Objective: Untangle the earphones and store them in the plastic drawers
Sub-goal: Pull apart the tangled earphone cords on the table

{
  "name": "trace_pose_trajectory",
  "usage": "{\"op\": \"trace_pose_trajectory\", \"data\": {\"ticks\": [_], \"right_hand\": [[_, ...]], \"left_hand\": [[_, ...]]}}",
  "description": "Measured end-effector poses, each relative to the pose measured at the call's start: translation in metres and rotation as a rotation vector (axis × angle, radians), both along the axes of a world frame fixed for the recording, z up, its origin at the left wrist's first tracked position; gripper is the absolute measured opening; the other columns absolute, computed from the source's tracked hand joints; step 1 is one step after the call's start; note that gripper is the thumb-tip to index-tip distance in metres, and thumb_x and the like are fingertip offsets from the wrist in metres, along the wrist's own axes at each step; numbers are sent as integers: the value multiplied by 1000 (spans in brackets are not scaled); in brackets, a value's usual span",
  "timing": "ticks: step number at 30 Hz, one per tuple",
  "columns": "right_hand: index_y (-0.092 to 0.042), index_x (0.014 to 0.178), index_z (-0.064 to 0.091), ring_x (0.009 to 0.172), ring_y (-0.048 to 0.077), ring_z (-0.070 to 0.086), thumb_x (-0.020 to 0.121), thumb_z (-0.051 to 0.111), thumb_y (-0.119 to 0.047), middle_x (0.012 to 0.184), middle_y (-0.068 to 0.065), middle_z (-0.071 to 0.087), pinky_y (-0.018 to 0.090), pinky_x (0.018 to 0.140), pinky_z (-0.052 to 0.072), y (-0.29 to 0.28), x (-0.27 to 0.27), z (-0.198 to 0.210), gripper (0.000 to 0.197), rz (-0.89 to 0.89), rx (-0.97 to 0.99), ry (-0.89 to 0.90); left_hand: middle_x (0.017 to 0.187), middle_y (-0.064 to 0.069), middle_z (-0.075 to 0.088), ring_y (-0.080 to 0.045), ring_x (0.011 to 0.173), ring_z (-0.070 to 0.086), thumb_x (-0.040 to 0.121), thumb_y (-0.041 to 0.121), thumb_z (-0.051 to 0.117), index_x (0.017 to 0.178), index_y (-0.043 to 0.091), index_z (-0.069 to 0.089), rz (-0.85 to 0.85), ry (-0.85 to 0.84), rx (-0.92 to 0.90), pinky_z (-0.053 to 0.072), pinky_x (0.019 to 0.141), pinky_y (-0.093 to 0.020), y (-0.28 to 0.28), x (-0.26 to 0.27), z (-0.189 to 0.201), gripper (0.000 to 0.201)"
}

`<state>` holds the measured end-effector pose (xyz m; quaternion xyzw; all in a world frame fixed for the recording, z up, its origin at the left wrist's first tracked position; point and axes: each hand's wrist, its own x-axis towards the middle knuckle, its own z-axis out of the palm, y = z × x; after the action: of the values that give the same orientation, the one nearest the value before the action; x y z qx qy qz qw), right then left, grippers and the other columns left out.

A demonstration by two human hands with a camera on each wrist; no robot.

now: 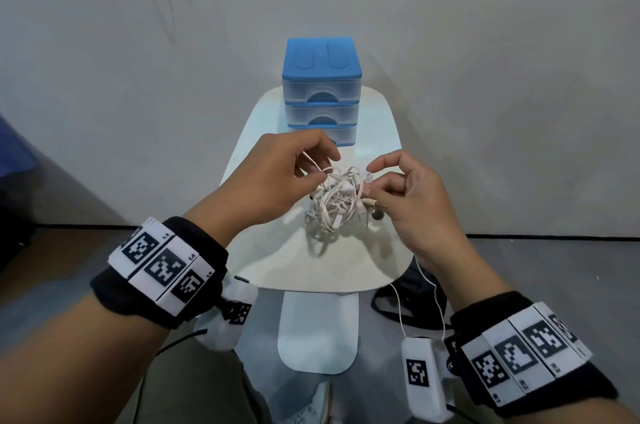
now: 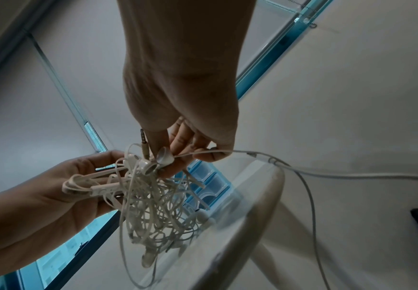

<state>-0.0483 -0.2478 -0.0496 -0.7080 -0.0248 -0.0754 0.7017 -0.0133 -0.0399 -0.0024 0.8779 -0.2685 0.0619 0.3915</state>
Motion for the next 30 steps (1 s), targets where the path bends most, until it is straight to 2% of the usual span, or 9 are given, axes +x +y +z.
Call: {"op": "trace_pose_trajectory", "data": {"ticks": [6, 8, 9, 12, 16, 21, 24, 27, 30], "right_hand": [[-13, 101, 63, 66, 18, 62, 88, 75, 3, 73, 8, 72, 32, 65, 49, -6, -5, -4, 24, 51, 7, 9], [-11, 104, 63, 70, 19, 66, 88, 75, 5, 76, 9, 74, 32, 73, 53, -8, -5, -5, 25, 62, 12, -3], [-11, 105, 64, 72, 19, 67, 88, 74, 6, 77, 9, 75, 31, 77, 54, -9, -6, -5, 26, 65, 10, -9], [-10, 105, 64, 72, 17, 66, 87, 75, 5, 79, 9, 76, 30, 78, 54, -9, -6, -6, 26, 63, 3, -15], [-9, 101, 66, 74, 20, 66, 86, 76, 6, 80, 14, 77, 34, 80, 55, -7, -2, -9, 23, 48, -5, -11], [-6, 100, 65, 71, 20, 67, 87, 73, 9, 78, 16, 75, 27, 76, 55, -6, -2, -12, 22, 41, 26, 20], [-8, 99, 66, 72, 22, 68, 87, 73, 8, 80, 17, 75, 32, 79, 55, -7, -3, -12, 21, 47, 19, 58], [-15, 97, 69, 76, 19, 67, 85, 73, 8, 87, 12, 76, 39, 80, 55, -11, -1, -9, 26, 40, -146, 62], [-24, 100, 70, 93, 12, 65, 81, 69, 8, 106, -3, 71, 31, 83, 54, -14, 3, 4, 36, -64, -268, -83]], "left_hand": [[89, 0, 73, -18, 85, 75, 96, 2, 66, 101, 21, 70, 53, 218, -83, 58, 93, -48, 1, 4, -3, 20], [91, 3, 72, -17, 83, 73, 96, 3, 65, 98, 25, 67, 85, 184, -60, 59, 89, -41, -1, 5, -4, 22], [92, 6, 71, -15, 82, 70, 95, 4, 65, 96, 27, 65, 107, 139, -29, 58, 83, -31, -2, 5, -3, 23], [89, 9, 68, -15, 76, 61, 92, 6, 63, 89, 30, 68, 123, 79, 55, 45, 65, -13, -6, 2, 3, 24], [79, 13, 70, -7, 69, 59, 86, 17, 71, 79, 31, 72, 9, 160, 253, 45, 66, -19, -10, -5, 4, 15], [87, 14, 64, 13, 72, 53, 85, 24, 79, 90, 25, 73, -20, 106, 387, 37, 62, -10, -13, -4, -6, 8], [86, 15, 60, 12, 74, 52, 90, 27, 76, 87, 26, 72, -8, 57, 386, 34, 65, -17, -15, 0, -11, 5], [84, 16, 55, 9, 74, 51, 93, 31, 74, 87, 28, 72, -15, -19, 413, 35, 67, -24, -14, 4, -9, 7], [80, 19, 57, 12, 78, 51, 92, 30, 76, 88, 32, 75, -88, -73, 477, 36, 66, -26, -13, 5, -2, 4]]}}
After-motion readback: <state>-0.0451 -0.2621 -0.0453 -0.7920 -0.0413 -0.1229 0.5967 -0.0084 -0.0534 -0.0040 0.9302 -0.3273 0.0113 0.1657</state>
